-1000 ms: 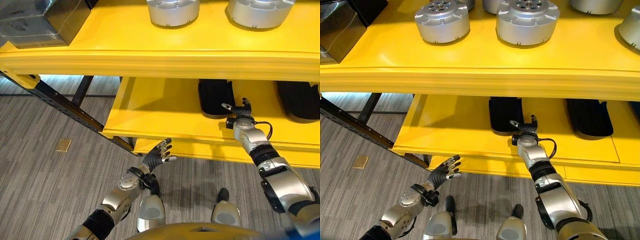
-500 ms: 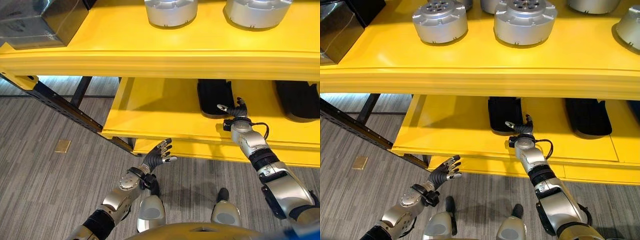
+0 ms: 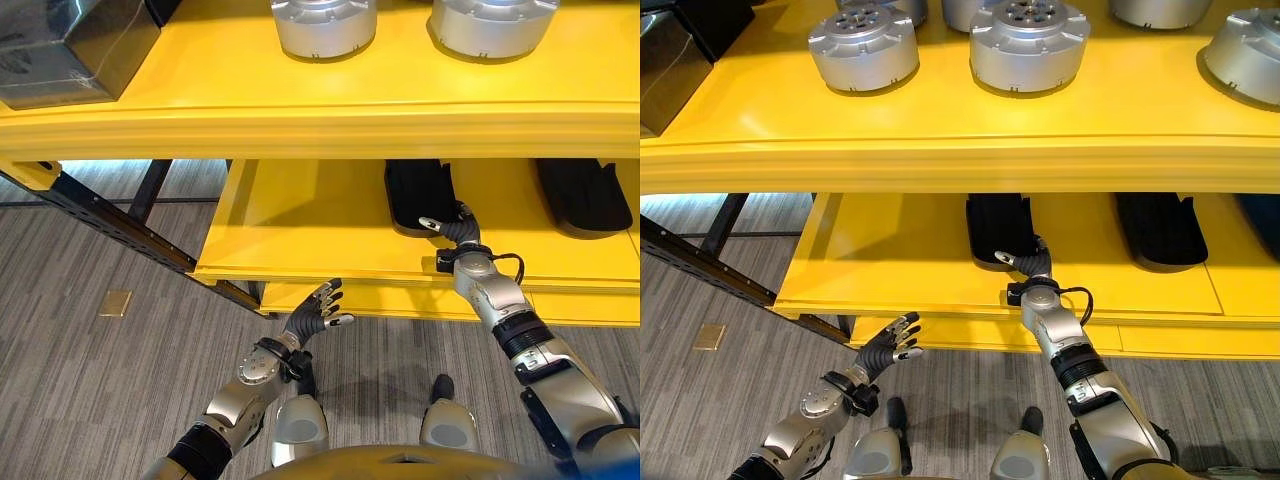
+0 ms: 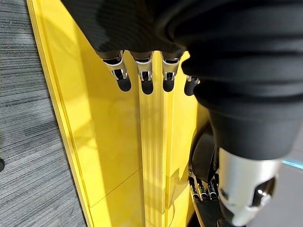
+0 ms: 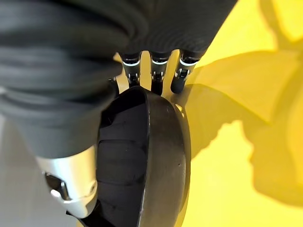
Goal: Move parts from the plastic box to the shelf.
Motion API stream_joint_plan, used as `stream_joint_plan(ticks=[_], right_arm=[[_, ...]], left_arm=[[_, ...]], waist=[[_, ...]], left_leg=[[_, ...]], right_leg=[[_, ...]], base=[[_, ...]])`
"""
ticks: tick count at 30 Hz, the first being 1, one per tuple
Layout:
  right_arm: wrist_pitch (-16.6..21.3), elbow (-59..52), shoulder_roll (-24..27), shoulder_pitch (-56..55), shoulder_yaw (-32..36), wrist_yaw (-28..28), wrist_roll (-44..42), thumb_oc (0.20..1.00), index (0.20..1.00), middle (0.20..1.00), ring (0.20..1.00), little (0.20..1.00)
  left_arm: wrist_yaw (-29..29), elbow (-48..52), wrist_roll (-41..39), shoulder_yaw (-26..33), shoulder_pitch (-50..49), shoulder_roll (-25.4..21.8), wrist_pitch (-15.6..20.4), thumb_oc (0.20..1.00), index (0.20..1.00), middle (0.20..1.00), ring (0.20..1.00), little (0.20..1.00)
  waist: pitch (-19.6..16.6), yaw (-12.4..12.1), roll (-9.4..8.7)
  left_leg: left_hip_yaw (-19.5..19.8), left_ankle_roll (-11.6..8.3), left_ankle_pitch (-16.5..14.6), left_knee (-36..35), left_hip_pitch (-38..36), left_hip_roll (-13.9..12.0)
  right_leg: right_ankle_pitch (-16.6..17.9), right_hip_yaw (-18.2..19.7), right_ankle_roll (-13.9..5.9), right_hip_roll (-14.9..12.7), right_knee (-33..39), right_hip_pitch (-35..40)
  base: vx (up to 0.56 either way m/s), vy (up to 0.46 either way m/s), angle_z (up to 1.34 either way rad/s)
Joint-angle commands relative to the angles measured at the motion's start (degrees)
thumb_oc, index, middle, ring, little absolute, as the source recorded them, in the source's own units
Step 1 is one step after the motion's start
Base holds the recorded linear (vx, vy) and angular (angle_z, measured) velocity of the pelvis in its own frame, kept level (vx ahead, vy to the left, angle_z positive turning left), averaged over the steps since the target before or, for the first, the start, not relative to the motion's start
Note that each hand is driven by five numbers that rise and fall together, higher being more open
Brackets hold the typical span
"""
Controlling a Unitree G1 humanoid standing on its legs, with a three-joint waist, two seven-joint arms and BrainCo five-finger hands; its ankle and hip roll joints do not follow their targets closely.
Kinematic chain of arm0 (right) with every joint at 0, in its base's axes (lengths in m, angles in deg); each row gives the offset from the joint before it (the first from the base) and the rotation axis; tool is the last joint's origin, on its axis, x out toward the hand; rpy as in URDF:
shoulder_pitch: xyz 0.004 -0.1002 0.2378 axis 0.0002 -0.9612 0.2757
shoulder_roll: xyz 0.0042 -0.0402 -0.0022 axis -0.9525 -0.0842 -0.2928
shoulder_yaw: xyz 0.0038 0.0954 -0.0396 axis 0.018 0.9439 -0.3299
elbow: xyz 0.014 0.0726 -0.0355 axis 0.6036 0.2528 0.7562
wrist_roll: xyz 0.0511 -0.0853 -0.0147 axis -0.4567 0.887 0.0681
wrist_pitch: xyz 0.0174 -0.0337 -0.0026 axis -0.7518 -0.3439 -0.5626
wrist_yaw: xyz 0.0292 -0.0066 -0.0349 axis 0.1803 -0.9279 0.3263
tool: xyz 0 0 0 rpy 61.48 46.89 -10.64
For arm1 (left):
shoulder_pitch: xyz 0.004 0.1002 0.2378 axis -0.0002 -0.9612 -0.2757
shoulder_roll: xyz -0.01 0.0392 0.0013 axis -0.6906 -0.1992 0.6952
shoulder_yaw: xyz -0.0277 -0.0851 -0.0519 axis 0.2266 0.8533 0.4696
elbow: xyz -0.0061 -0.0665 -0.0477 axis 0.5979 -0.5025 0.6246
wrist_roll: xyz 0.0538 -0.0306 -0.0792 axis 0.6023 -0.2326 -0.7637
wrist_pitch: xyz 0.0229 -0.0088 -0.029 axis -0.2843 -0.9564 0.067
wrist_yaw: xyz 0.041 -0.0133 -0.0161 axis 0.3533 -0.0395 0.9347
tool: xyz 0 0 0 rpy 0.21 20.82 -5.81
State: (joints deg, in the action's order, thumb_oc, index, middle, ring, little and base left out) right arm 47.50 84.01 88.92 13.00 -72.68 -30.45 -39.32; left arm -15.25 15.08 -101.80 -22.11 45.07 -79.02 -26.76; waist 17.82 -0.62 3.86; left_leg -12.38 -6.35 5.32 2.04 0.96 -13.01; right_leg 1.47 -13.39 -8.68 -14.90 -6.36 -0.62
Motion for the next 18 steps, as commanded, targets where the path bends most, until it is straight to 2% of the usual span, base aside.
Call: stream_joint_plan(ticks=[1, 18], right_arm=[[-0.8, -1.1, -2.8, -1.5, -0.5, 1.2, -0.1, 1.000, 1.000, 1.000, 1.000, 1.000], [-1.0, -3.2, -3.6, -4.4, -2.2, 4.0, 1.2, 1.000, 1.000, 1.000, 1.000, 1.000]], left_arm=[[-0.5, 4.0, 1.6, 1.7, 0.5, 0.1, 2.1, 1.000, 1.000, 1.000, 1.000, 1.000], [0.0, 4.3, 2.4, 1.7, 0.0, 0.4, 1.3, 1.000, 1.000, 1.000, 1.000, 1.000]], waist=[[2.0, -1.4, -0.47], [1.6, -1.3, -0.73]], left_leg=[[-2.2, 1.46, -2.4, 3.8, -2.2, 0.0], [-2.1, 1.50, -2.5, 3.9, -2.1, 0.0]], right_leg=[[-2.3, 1.8, 2.28, 1.3, -6.3, -1.4], [-2.5, 1.9, 2.23, 1.4, -6.3, -1.4]], base=[[0.00, 0.000, 0.00], [0.00, 0.000, 0.00]])
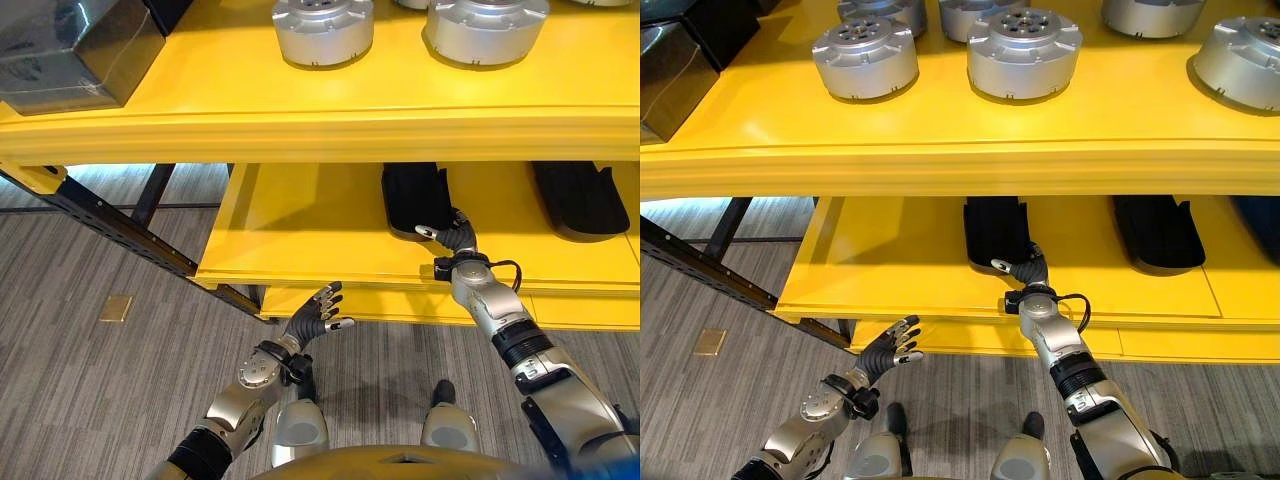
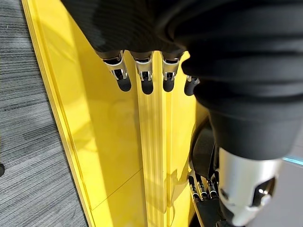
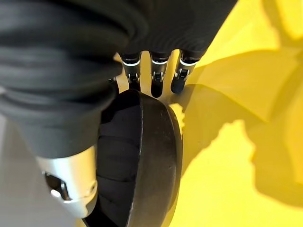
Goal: Move parts from the plastic box to the shelf.
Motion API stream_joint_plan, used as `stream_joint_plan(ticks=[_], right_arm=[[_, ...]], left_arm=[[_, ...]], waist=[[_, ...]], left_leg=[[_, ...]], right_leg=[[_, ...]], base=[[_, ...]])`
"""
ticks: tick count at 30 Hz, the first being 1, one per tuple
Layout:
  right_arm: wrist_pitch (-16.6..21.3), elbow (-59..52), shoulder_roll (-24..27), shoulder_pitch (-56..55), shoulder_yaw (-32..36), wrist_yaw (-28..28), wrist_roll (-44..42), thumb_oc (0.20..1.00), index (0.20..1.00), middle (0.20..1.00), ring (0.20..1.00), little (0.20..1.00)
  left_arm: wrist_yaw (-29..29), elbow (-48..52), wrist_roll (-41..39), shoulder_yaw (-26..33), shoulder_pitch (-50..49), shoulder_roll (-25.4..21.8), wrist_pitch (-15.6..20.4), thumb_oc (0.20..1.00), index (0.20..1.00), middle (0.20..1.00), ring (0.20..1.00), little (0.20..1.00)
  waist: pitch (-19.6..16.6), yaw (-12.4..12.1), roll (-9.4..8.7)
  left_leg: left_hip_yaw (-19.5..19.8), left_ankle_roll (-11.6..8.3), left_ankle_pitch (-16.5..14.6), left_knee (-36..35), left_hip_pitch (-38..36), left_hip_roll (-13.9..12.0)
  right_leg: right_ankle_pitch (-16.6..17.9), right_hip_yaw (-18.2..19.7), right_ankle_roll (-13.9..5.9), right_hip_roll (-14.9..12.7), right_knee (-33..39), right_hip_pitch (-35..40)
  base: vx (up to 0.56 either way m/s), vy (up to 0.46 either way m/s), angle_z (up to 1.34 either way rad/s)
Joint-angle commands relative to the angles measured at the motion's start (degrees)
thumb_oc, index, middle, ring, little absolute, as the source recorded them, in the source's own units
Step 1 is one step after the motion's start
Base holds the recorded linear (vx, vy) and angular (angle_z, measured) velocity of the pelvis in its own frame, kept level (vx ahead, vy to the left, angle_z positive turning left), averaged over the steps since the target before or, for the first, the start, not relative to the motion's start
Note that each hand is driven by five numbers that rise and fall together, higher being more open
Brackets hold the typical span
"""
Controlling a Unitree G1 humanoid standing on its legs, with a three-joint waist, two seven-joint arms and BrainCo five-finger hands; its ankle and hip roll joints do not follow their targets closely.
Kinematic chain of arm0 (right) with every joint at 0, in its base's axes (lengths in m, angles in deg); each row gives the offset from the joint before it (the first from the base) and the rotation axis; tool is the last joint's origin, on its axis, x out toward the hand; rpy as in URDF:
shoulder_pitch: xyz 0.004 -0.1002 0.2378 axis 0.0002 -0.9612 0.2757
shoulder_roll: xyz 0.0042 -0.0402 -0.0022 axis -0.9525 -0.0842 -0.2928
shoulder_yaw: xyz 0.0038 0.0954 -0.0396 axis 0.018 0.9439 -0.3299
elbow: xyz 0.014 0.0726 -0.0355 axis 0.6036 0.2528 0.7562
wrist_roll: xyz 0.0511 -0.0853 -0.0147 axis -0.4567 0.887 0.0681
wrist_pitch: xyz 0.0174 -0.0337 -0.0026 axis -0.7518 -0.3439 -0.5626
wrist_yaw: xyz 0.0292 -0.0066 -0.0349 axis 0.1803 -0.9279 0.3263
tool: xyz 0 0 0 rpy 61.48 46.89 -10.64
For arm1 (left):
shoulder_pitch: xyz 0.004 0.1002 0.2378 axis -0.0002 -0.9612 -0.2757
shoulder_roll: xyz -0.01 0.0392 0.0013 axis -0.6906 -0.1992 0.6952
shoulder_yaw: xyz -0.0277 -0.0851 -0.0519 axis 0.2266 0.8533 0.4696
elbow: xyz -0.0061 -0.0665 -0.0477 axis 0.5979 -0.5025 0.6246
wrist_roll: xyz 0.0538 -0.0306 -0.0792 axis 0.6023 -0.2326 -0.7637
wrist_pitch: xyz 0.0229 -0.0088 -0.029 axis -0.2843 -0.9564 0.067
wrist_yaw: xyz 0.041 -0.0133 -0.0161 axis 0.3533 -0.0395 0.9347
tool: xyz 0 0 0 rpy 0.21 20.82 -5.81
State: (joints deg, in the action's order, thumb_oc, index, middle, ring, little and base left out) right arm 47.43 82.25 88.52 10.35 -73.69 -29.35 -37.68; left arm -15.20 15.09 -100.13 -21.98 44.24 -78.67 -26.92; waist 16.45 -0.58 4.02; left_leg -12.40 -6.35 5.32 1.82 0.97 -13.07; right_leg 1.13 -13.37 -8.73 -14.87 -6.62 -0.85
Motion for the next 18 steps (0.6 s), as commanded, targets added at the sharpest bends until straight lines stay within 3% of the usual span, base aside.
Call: stream_joint_plan(ticks=[1, 18], right_arm=[[-0.9, -1.4, -3.2, -1.8, -1.3, 2.9, -0.4, 1.000, 1.000, 1.000, 1.000, 1.000], [-1.0, -1.4, -3.7, -2.8, -2.0, 3.1, 0.0, 1.000, 1.000, 1.000, 1.000, 1.000]], left_arm=[[-0.1, 4.3, 0.7, 1.6, 0.9, 0.0, 1.4, 1.000, 1.000, 1.000, 1.000, 1.000], [-0.5, 3.7, 1.1, 1.6, 0.6, 0.2, 1.7, 1.000, 1.000, 1.000, 1.000, 1.000]], waist=[[2.9, -1.4, -0.88], [2.7, -1.5, -0.97]], left_leg=[[-2.1, 1.49, -2.5, 4.2, -2.1, 0.1], [-2.0, 1.47, -2.5, 4.2, -2.1, 0.0]], right_leg=[[-2.1, 1.9, 2.28, 1.3, -6.0, -1.2], [-2.1, 1.8, 2.21, 1.3, -6.0, -1.1]], base=[[0.00, 0.000, 0.00], [0.00, 0.000, 0.00]])
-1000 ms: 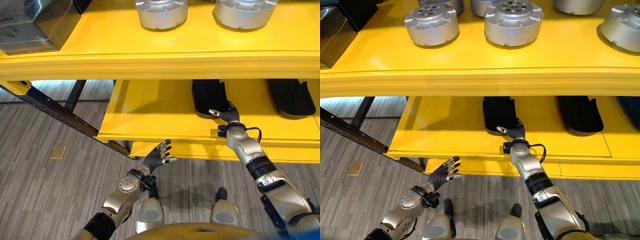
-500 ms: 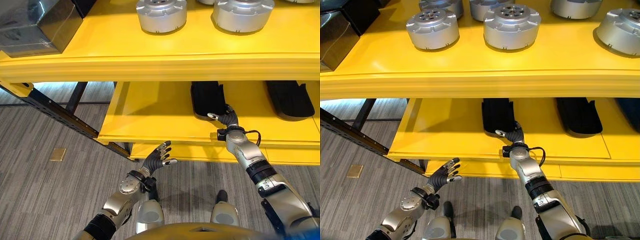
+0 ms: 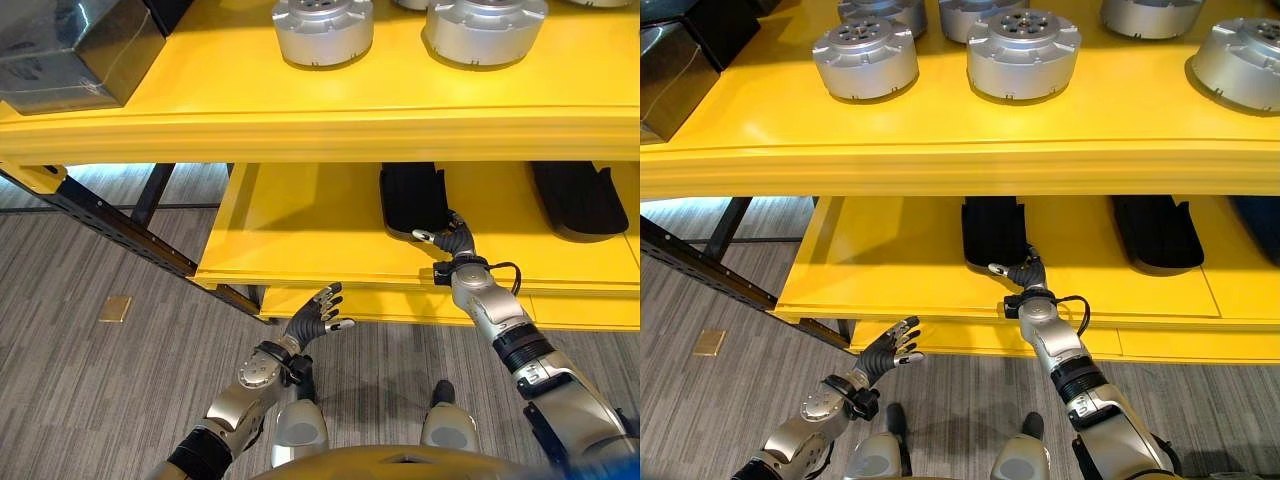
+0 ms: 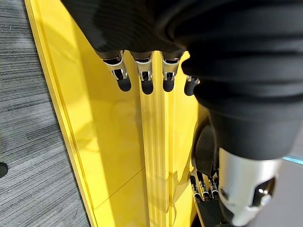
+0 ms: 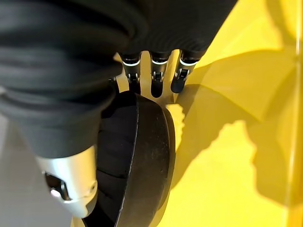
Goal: Move parts from the plastic box to the shelf.
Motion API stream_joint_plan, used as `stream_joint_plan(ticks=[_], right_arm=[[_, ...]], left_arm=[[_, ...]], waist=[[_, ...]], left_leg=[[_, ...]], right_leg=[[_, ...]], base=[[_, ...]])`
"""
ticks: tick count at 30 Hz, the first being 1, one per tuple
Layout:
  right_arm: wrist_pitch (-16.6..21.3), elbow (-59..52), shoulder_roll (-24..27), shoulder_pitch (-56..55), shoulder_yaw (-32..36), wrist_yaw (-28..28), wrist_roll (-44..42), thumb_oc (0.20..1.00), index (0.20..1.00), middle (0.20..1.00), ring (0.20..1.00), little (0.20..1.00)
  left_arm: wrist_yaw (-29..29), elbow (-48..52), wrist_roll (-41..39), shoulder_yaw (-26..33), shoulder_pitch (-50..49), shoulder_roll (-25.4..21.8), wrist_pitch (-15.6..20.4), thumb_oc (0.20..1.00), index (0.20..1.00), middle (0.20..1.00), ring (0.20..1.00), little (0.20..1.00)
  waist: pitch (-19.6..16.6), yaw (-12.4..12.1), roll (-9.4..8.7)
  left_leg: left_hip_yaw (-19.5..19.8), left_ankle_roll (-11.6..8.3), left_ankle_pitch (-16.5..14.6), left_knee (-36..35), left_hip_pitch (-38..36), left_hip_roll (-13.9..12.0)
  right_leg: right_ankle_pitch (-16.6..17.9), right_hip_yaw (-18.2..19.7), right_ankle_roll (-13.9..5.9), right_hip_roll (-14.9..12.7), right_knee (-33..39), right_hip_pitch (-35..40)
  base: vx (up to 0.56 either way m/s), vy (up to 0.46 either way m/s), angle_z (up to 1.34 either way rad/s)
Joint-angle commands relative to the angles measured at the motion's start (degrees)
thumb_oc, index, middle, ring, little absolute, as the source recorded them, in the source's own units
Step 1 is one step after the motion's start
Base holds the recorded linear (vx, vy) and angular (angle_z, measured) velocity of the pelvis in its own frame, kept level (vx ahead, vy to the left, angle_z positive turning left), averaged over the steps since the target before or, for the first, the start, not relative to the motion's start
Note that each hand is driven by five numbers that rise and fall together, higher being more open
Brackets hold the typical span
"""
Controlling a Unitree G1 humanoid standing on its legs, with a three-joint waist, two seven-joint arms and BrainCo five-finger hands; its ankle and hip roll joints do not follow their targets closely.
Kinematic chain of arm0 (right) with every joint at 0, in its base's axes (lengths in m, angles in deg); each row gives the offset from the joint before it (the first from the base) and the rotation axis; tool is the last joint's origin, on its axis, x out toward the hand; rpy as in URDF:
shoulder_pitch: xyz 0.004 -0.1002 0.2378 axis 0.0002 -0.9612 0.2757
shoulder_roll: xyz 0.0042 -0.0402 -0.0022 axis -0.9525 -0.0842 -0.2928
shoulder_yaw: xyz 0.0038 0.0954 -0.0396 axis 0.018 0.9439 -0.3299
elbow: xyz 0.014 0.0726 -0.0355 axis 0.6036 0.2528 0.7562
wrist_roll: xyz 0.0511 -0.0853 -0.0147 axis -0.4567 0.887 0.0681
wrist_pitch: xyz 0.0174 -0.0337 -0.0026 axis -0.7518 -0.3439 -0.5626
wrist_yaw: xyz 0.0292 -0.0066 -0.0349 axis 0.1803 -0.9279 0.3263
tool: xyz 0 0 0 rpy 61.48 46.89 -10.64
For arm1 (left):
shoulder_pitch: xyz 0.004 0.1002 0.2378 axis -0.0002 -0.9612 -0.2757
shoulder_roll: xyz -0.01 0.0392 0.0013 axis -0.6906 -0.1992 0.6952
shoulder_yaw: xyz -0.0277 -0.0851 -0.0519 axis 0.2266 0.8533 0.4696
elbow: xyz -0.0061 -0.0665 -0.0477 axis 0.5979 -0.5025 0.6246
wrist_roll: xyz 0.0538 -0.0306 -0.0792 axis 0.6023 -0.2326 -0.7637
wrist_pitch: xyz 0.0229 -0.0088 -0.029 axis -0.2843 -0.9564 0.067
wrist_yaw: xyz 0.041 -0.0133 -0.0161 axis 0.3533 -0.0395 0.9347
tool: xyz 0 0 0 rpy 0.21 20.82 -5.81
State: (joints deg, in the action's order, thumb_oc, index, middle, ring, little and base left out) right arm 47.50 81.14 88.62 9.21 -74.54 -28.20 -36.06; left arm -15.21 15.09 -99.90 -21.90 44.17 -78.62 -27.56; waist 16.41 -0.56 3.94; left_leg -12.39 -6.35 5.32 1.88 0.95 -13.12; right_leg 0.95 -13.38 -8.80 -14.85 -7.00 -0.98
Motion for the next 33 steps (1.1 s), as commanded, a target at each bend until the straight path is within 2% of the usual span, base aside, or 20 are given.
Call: stream_joint_plan(ticks=[1, 6, 10, 13, 19, 21, 24, 27, 33], right_arm=[[-1.0, -0.3, -3.9, -2.0, -1.4, 0.9, -1.8, 1.000, 1.000, 1.000, 1.000, 1.000], [-0.7, 0.1, -4.0, -2.2, -0.7, -2.4, -1.8, 1.000, 1.000, 1.000, 1.000, 1.000], [0.8, 1.0, -3.8, -1.9, 1.0, -7.7, -1.5, 1.000, 1.000, 1.000, 1.000, 1.000], [3.8, 0.9, -3.4, -1.8, 2.9, -11.0, -1.3, 1.000, 1.000, 1.000, 1.000, 1.000], [7.3, -2.4, -3.0, -3.0, 5.1, -12.7, 1.0, 1.000, 1.000, 1.000, 1.000, 1.000], [6.7, -5.1, -3.0, -3.8, 5.4, -11.8, -1.4, 1.000, 1.000, 1.000, 1.000, 1.000], [7.8, -9.4, -2.9, -6.5, 5.3, -9.3, -0.5, 1.000, 1.000, 1.000, 1.000, 1.000], [6.2, -17.1, -2.4, -13.2, 4.4, -5.2, 0.4, 1.000, 1.000, 1.000, 1.000, 1.000], [6.7, -27.1, 0.5, -22.0, 3.9, 2.9, 0.2, 1.000, 1.000, 1.000, 1.000, 1.000]], left_arm=[[-0.3, 4.0, 0.8, 1.5, 0.7, 0.3, 2.1, 1.000, 1.000, 1.000, 1.000, 1.000], [0.1, 4.0, 0.7, 1.4, 0.6, 0.4, 2.2, 1.000, 1.000, 1.000, 1.000, 1.000], [0.8, 4.0, 0.5, 1.2, 0.7, 0.6, 2.3, 1.000, 1.000, 1.000, 1.000, 1.000], [1.3, 4.2, 0.3, 1.1, 0.6, 0.7, 2.4, 1.000, 1.000, 1.000, 1.000, 1.000], [2.3, 4.7, 0.3, 0.8, -0.3, 1.1, 2.9, 1.000, 1.000, 1.000, 1.000, 1.000], [2.6, 4.8, 0.4, 0.9, -0.8, 1.3, 3.3, 1.000, 1.000, 1.000, 1.000, 1.000], [2.7, 5.0, 0.6, 1.6, -1.7, 1.6, 3.8, 1.000, 1.000, 1.000, 1.000, 1.000], [2.6, 5.3, 1.2, 3.2, -3.6, 2.2, 4.6, 1.000, 1.000, 1.000, 1.000, 1.000], [3.0, 5.1, 1.7, 6.5, -5.2, 2.5, 6.1, 1.000, 1.000, 1.000, 1.000, 1.000]], waist=[[2.7, -1.4, -0.88], [2.6, -1.3, -0.81], [2.7, -1.2, -0.75], [2.7, -1.0, -0.64], [2.3, -0.4, -0.43], [2.0, 0.0, -0.39], [1.6, 0.8, -0.43], [0.7, 2.3, -0.85], [-0.4, 4.6, -2.08]], left_leg=[[-2.1, 1.47, -2.5, 4.1, -2.2, 0.1], [-2.1, 1.55, -2.6, 4.1, -2.2, 0.1], [-2.1, 1.59, -2.8, 4.3, -2.2, 0.0], [-2.1, 1.68, -2.8, 4.3, -2.4, 0.1], [-2.3, 1.77, -2.6, 3.4, -2.8, 0.2], [-2.3, 1.73, -2.4, 2.8, -3.1, 0.2], [-2.6, 1.74, -2.0, 1.9, -3.5, 0.3], [-3.3, 1.78, -1.5, 0.6, -4.1, 0.4], [-4.8, 1.95, -1.4, -0.7, -5.0, 0.5]], right_leg=[[-1.9, 1.8, 2.29, 1.3, -5.6, -0.9], [-2.0, 1.9, 2.33, 1.3, -5.7, -0.9], [-2.0, 1.9, 2.34, 1.3, -5.7, -0.9], [-2.0, 2.1, 2.41, 1.4, -5.7, -0.8], [-2.1, 2.3, 2.37, 1.5, -5.3, -0.6], [-2.0, 2.4, 2.36, 1.5, -5.0, -0.5], [-2.0, 2.7, 2.39, 1.8, -4.6, -0.3], [-1.8, 3.3, 2.20, 2.1, -3.7, -0.1], [-1.2, 4.1, 1.64, 2.5, -2.3, 0.3]], base=[[0.00, 0.000, 0.00], [0.00, 0.000, 0.00], [0.00, 0.000, 0.00], [0.00, 0.000, 0.00], [0.00, 0.011, 0.00], [0.00, 0.042, -0.02], [0.00, 0.048, -0.10], [0.01, 0.061, -0.12], [-0.01, 0.059, -0.08]])
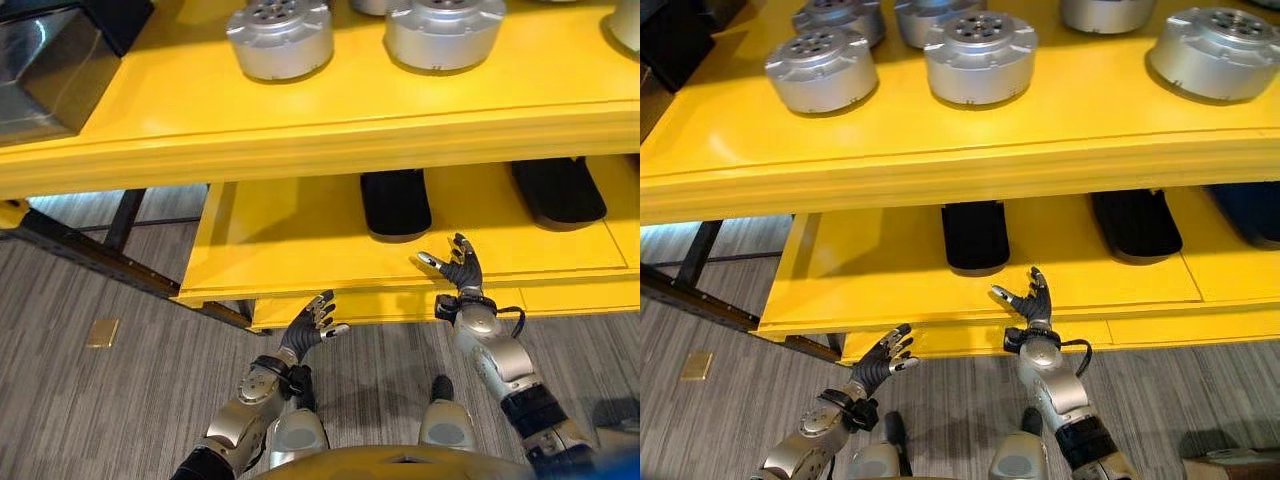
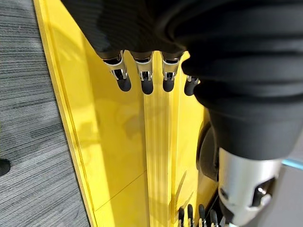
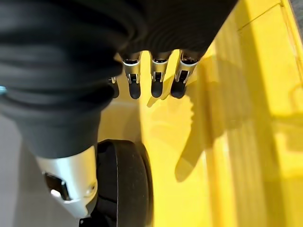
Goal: Move parts from the plastic box to the shelf.
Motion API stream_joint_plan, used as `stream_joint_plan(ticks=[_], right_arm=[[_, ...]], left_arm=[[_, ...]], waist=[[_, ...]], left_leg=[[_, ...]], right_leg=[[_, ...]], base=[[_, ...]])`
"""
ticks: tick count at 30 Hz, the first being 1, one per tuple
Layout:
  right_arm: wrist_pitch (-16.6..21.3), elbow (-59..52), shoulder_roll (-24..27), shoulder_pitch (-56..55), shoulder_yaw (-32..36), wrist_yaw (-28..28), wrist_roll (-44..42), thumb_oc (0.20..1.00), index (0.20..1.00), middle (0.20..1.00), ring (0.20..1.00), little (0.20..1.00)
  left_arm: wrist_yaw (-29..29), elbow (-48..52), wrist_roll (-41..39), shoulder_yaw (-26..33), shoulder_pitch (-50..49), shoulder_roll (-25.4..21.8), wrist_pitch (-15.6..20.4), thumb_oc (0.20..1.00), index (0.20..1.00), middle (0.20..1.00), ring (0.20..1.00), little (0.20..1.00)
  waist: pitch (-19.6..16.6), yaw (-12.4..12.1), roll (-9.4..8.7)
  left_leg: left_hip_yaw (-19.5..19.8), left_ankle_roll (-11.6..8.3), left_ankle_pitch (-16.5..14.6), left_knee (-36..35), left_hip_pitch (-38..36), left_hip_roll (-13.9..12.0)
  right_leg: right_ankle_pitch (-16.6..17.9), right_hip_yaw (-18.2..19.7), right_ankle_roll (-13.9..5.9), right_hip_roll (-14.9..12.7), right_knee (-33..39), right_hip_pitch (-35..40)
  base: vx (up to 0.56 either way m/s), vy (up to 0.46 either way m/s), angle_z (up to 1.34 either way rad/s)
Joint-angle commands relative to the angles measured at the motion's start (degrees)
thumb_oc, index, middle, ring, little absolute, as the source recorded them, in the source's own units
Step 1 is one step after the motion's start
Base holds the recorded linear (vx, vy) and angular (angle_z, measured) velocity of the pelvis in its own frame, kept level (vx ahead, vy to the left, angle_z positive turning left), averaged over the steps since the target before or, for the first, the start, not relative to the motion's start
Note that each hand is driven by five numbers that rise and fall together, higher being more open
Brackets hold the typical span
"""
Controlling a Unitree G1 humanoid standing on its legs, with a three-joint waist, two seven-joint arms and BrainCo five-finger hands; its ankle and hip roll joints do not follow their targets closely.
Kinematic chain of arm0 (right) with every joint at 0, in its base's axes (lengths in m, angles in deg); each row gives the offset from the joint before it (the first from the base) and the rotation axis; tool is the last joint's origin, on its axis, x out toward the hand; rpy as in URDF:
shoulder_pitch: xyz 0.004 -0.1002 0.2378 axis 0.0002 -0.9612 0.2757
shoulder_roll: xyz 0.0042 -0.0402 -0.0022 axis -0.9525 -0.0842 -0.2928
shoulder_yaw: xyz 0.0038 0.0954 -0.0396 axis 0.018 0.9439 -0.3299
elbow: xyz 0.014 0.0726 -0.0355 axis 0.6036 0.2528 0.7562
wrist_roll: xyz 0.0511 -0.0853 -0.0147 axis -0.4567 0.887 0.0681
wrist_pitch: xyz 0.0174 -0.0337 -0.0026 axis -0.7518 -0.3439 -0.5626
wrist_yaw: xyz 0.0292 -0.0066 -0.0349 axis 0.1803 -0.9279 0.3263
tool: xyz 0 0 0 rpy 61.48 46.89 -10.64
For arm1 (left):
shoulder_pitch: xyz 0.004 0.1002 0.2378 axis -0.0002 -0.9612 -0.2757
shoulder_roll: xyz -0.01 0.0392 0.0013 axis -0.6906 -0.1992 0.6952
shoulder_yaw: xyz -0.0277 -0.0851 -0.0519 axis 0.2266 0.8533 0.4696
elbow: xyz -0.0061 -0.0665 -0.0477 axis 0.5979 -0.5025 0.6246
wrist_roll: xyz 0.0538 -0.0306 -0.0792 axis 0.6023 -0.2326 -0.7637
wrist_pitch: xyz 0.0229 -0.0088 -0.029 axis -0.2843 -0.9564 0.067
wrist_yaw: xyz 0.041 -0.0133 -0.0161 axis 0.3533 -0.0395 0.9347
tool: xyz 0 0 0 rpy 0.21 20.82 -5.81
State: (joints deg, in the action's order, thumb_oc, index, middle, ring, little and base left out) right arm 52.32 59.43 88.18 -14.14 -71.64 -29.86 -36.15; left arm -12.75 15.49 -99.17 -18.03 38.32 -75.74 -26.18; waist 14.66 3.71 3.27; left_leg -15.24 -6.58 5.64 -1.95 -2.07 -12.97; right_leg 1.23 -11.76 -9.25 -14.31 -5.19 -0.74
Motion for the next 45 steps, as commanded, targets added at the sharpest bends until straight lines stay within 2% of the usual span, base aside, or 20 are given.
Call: stream_joint_plan(ticks=[1, 3, 7, 12, 16, 17, 18, 20, 21, 23, 26, 28, 29, 30, 31, 33, 34, 37, 41, 45], right_arm=[[0.7, -8.0, 1.8, -0.7, 1.1, 5.9, 0.2, 1.000, 1.000, 1.000, 1.000, 1.000], [-0.3, -10.5, 2.7, -3.1, 1.2, 7.7, 0.2, 1.000, 1.000, 1.000, 1.000, 1.000], [1.1, -14.2, 5.4, -7.7, 1.6, 10.4, 2.4, 1.000, 1.000, 1.000, 1.000, 1.000], [-0.1, -12.7, 8.6, -10.0, 2.5, 13.9, 2.2, 1.000, 1.000, 1.000, 1.000, 1.000], [-2.4, -9.2, 9.8, -9.8, 2.2, 14.2, 4.6, 1.000, 1.000, 1.000, 1.000, 1.000], [-2.9, -8.1, 9.9, -9.5, 1.8, 14.0, 6.0, 1.000, 1.000, 1.000, 1.000, 1.000], [-2.7, -6.3, 10.3, -9.3, 1.6, 13.4, 6.4, 1.000, 1.000, 1.000, 1.000, 1.000], [-1.0, -4.8, 10.8, -9.7, 2.7, 13.2, 6.6, 1.000, 1.000, 1.000, 1.000, 1.000], [0.3, -4.1, 11.0, -10.5, 4.0, 13.9, 6.2, 1.000, 1.000, 1.000, 1.000, 1.000], [2.0, -3.5, 10.8, -11.0, 4.9, 14.4, 5.6, 1.000, 1.000, 1.000, 1.000, 1.000], [5.7, -2.8, 10.8, -10.5, 5.0, 15.1, 7.4, 1.000, 1.000, 1.000, 1.000, 1.000], [6.3, -3.1, 10.7, -10.3, 4.9, 14.7, 7.9, 1.000, 1.000, 1.000, 1.000, 1.000], [6.3, -3.1, 10.7, -10.3, 4.9, 14.7, 7.9, 1.000, 1.000, 1.000, 1.000, 1.000], [6.5, -2.8, 10.3, -9.4, 4.4, 14.4, 9.3, 1.000, 1.000, 1.000, 1.000, 1.000], [6.7, -2.4, 10.4, -8.3, 3.7, 14.3, 10.5, 1.000, 1.000, 1.000, 1.000, 1.000], [6.4, -1.7, 10.8, -6.5, 2.8, 15.8, 12.9, 1.000, 1.000, 1.000, 1.000, 1.000], [6.5, -1.4, 11.3, -5.5, 1.5, 15.5, 16.0, 1.000, 1.000, 1.000, 1.000, 1.000], [5.2, -1.2, 12.7, -4.9, 0.6, 14.2, 17.8, 1.000, 1.000, 1.000, 1.000, 1.000], [5.2, -1.2, 14.6, -7.6, 3.3, 12.1, 18.8, 1.000, 1.000, 1.000, 1.000, 1.000], [6.0, 0.5, 15.7, -10.6, 6.8, 7.2, 20.4, 1.000, 1.000, 1.000, 1.000, 1.000]], left_arm=[[0.5, 4.7, 1.2, 3.5, 0.5, -0.6, 5.0, 1.000, 1.000, 1.000, 1.000, 1.000], [0.4, 5.0, 2.3, 4.4, 0.2, -0.8, 4.9, 1.000, 1.000, 1.000, 1.000, 1.000], [-1.4, 5.1, 5.1, 5.1, -0.8, -1.9, 5.6, 1.000, 1.000, 1.000, 1.000, 1.000], [-12.5, 4.3, 7.9, 4.4, -2.1, -4.5, 2.6, 1.000, 1.000, 1.000, 1.000, 1.000], [-15.3, 2.5, 13.8, 1.9, -1.0, -7.5, 1.4, 1.000, 1.000, 1.000, 1.000, 1.000], [-14.6, 1.5, 15.0, 1.3, -0.4, -8.1, 1.3, 1.000, 1.000, 1.000, 1.000, 1.000], [-14.4, -0.2, 15.2, 0.6, 0.6, -8.6, -0.3, 1.000, 1.000, 1.000, 1.000, 1.000], [-15.6, -1.5, 13.8, 0.2, 1.2, -8.6, -0.3, 1.000, 1.000, 1.000, 1.000, 1.000], [-15.9, -1.6, 13.6, 0.1, 1.1, -8.9, 0.1, 1.000, 1.000, 1.000, 1.000, 1.000], [-15.2, -1.4, 13.8, 0.3, 0.5, -9.2, 0.2, 1.000, 1.000, 1.000, 1.000, 1.000], [-11.4, -2.0, 12.2, 0.9, -0.1, -9.5, 1.2, 1.000, 1.000, 1.000, 1.000, 1.000], [-10.1, -2.7, 7.3, 2.1, -0.4, -8.4, 1.2, 1.000, 1.000, 1.000, 1.000, 1.000], [-10.1, -2.7, 7.3, 2.1, -0.4, -8.4, 1.2, 1.000, 1.000, 1.000, 1.000, 1.000], [-10.4, -4.1, 5.1, 3.1, -0.8, -6.8, 2.2, 1.000, 1.000, 1.000, 1.000, 1.000], [-9.9, -4.3, 5.7, 3.4, -0.7, -6.4, 2.3, 1.000, 1.000, 1.000, 1.000, 1.000], [-9.4, -4.9, 5.9, 4.0, -0.4, -6.5, 1.9, 1.000, 1.000, 1.000, 1.000, 1.000], [-9.4, -5.7, 5.7, 4.3, -0.2, -6.0, 2.0, 1.000, 1.000, 1.000, 1.000, 1.000], [-10.0, -6.1, 6.1, 4.7, -0.6, -4.7, 2.8, 1.000, 1.000, 1.000, 1.000, 1.000], [-9.6, -3.7, 5.4, 5.4, -1.0, -5.2, 2.3, 1.000, 1.000, 1.000, 1.000, 1.000], [-8.5, -1.1, 3.3, 6.9, -2.1, -5.2, 2.7, 1.000, 1.000, 1.000, 1.000, 1.000]], waist=[[1.2, 0.9, -1.77], [1.1, 1.5, -2.24], [0.2, 2.3, -3.32], [-0.9, 2.7, -4.55], [-0.7, 3.3, -5.19], [-0.6, 3.4, -5.38], [-0.5, 3.7, -5.91], [-0.4, 3.8, -6.56], [-0.5, 4.1, -6.69], [-0.4, 4.0, -6.82], [-0.5, 2.9, -6.37], [-0.7, 1.9, -5.77], [-0.7, 1.9, -5.77], [-0.9, 0.6, -5.39], [-1.1, 0.1, -5.39], [-1.0, -0.4, -5.72], [-1.0, -0.8, -6.04], [-1.1, -1.3, -6.15], [-1.3, 0.1, -6.33], [-0.8, 2.5, -6.48]], left_leg=[[-2.2, 2.27, -1.9, 3.0, -2.0, 0.4], [-2.6, 2.41, -2.1, 2.9, -2.1, 0.6], [-3.6, 2.77, -2.5, 2.3, -2.8, 1.1], [-5.3, 3.37, -2.9, 1.5, -3.7, 2.3], [-7.3, 3.91, -3.2, 1.0, -4.7, 3.1], [-8.2, 3.95, -3.1, 1.0, -4.8, 3.2], [-9.7, 3.98, -3.5, 1.0, -5.2, 3.4], [-11.3, 4.04, -4.0, 1.0, -5.7, 3.8], [-12.0, 3.65, -5.8, 1.0, -6.7, 4.0], [-14.8, 3.82, -6.1, 1.3, -7.0, 3.9], [-17.1, 5.39, -6.7, 3.4, -5.6, 4.1], [-17.1, 6.58, -7.0, 4.5, -4.5, 4.1], [-17.1, 6.58, -7.0, 4.5, -4.5, 4.1], [-17.7, 7.52, -7.7, 6.0, -3.7, 3.7], [-18.2, 7.57, -7.7, 6.6, -3.3, 3.4], [-19.1, 6.92, -7.7, 8.3, -2.2, 2.0], [-20.0, 6.33, -7.1, 9.1, -1.7, 1.2], [-22.0, 4.54, -5.4, 9.2, -1.6, -1.0], [-22.0, 2.77, -3.5, 8.3, -1.5, -2.4], [-23.3, 2.04, -3.0, 8.4, -1.5, -3.7]], right_leg=[[-1.3, 2.8, 1.94, 2.0, -3.8, 0.1], [-1.1, 3.1, 1.77, 2.1, -3.2, 0.3], [-0.3, 3.5, 1.20, 2.3, -1.8, 0.7], [1.6, 2.6, -0.47, 1.2, 0.0, 1.2], [3.4, 1.6, -2.22, -0.2, -0.6, 0.5], [4.7, 1.2, -2.57, -0.7, -0.6, 0.2], [7.2, 0.3, -3.35, -1.7, 0.3, -0.3], [10.8, -1.1, -4.30, -2.9, 1.8, -0.9], [13.2, -1.7, -5.55, -3.8, 1.3, -1.8], [14.1, -4.2, -5.72, -4.5, -0.8, -2.8], [11.7, -6.5, -4.67, -5.2, -7.7, -2.8], [9.2, -7.1, -3.14, -5.7, -12.3, -1.9], [9.2, -7.1, -3.14, -5.7, -12.3, -1.9], [6.9, -8.2, -1.84, -6.1, -16.2, -0.7], [5.4, -8.8, -1.34, -5.8, -15.8, 0.1], [3.6, -10.4, -0.49, -4.4, -12.3, 2.5], [2.7, -11.9, -0.13, -3.7, -10.3, 3.8], [0.7, -15.1, 0.05, -2.0, -5.3, 6.0], [-0.4, -14.3, -0.03, 0.5, -1.6, 6.4], [-1.2, -13.2, 1.46, 2.6, -1.2, 5.2]], base=[[-0.04, 0.086, -0.04], [-0.04, 0.088, -0.03], [-0.03, 0.132, -0.12], [-0.04, 0.211, -0.13], [-0.05, 0.249, -0.05], [-0.08, 0.206, -0.15], [-0.08, 0.188, -0.20], [-0.04, 0.119, -0.45], [-0.02, 0.077, -0.62], [-0.09, 0.067, -0.53], [-0.15, 0.032, -1.01], [-0.08, -0.011, -0.68], [-0.07, -0.111, -0.20], [-0.06, -0.162, -0.19], [-0.06, -0.287, -0.52], [0.00, -0.270, -1.49], [0.01, -0.243, -1.35], [0.02, -0.339, -0.57], [0.04, -0.363, -0.56], [0.01, -0.337, -0.44]])
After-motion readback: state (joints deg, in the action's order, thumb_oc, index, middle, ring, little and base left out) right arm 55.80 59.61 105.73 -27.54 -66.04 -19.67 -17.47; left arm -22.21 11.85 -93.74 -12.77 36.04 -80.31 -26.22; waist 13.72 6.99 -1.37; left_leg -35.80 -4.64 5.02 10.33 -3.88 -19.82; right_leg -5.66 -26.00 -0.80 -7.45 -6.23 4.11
